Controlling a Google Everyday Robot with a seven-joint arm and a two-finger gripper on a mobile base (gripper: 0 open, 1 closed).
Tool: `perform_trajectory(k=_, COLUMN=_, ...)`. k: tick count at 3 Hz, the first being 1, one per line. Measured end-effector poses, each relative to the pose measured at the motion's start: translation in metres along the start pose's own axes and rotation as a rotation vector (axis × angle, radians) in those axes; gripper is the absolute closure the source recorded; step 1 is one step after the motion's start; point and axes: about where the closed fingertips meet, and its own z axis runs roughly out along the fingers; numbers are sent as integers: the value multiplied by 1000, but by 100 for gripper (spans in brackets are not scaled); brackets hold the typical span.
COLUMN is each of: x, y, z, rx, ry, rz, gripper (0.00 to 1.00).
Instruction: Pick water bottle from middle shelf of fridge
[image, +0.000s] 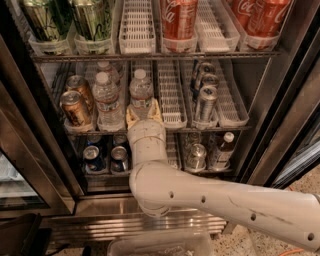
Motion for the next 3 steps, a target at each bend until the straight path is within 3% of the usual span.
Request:
perform_trajectory(k=1, x=-2, y=-4, z=-5, rx=0, ry=-12, rz=-1, gripper=100)
perform_trajectory(k=3, x=-38, y=-16, z=-28, rx=16, ry=-127, rz=31, gripper=100)
